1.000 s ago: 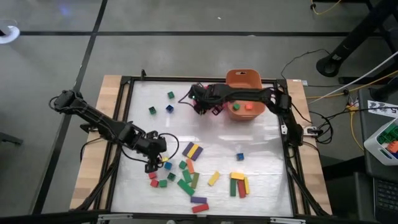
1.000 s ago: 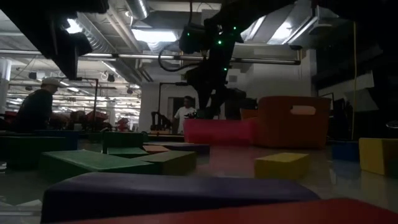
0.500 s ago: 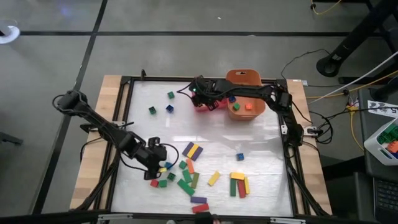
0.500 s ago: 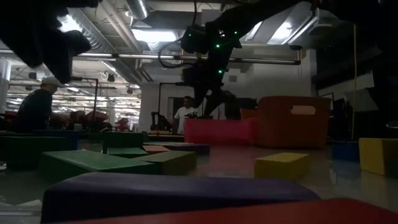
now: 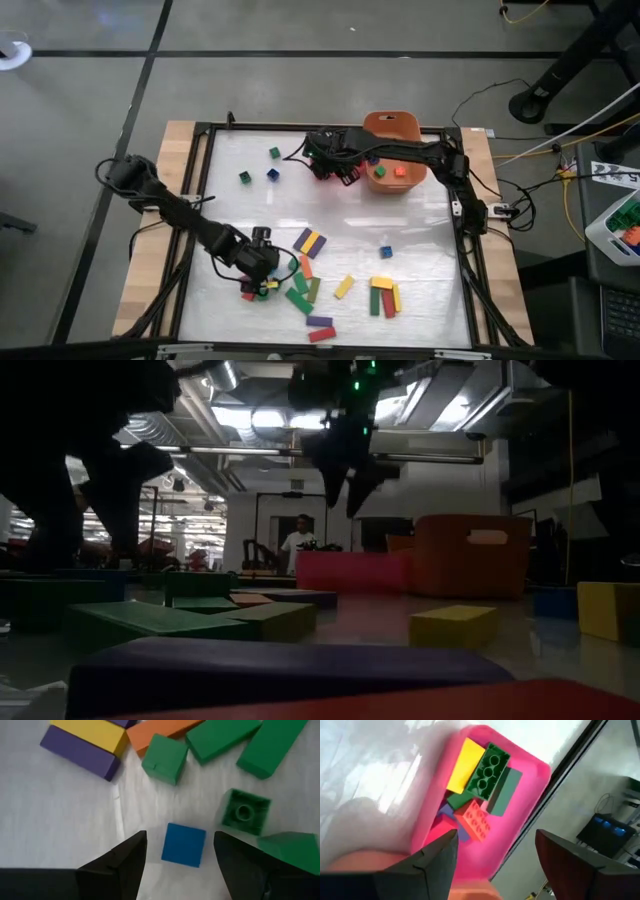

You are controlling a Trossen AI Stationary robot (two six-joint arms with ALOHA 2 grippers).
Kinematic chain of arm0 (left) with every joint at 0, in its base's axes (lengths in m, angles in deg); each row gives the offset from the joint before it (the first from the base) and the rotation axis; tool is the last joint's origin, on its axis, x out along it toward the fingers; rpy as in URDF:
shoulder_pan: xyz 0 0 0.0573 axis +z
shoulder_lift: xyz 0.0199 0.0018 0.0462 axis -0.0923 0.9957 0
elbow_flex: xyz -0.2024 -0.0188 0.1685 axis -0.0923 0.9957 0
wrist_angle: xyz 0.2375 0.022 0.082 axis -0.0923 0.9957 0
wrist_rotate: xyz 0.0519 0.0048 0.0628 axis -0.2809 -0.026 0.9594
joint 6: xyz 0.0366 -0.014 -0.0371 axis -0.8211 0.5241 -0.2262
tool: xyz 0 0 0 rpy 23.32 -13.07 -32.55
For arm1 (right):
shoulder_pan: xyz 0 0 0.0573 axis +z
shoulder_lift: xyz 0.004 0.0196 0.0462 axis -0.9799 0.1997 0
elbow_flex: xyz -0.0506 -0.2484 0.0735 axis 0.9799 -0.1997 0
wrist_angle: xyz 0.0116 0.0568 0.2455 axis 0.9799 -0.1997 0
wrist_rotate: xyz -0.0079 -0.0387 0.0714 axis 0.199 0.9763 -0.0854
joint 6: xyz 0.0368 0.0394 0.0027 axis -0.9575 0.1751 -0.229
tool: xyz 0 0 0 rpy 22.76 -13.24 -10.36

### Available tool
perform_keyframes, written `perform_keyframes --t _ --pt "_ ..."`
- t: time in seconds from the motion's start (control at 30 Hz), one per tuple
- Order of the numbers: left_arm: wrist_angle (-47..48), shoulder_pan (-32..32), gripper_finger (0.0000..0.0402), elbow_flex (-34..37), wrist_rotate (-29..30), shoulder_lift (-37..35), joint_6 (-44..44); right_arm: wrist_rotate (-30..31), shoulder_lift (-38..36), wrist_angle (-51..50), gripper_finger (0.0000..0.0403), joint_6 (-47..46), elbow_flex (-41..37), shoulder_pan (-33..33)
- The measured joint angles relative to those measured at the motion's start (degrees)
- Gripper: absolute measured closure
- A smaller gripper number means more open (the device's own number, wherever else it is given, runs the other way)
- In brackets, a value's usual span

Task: Sort blocks by size
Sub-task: Put the small blue block into the orange bin

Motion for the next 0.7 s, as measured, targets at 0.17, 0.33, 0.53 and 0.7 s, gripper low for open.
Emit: perform_keyframes --t 0.17,0.33,0.53,0.7 --pt "-0.5 0.0 0.0183 0.0 -0.1 2.3 -0.1 0.0 -0.1 -6.5 0.0139 -0.9 8.0 2.1" --pt "-0.7 0.0 0.0183 0.0 -0.2 5.1 -0.7 0.0 0.0 -12.2 0.0139 -2.6 15.5 4.6" --pt "-1.3 0.0 0.0208 0.0 -0.2 7.8 -0.8 0.0 -1.5 -20.7 0.0139 -3.8 18.9 7.6" --pt "-2.1 0.0 0.0277 -0.1 -0.5 8.2 -0.5 -0.5 -4.4 -23.7 0.0139 -5.6 18.6 9.2"
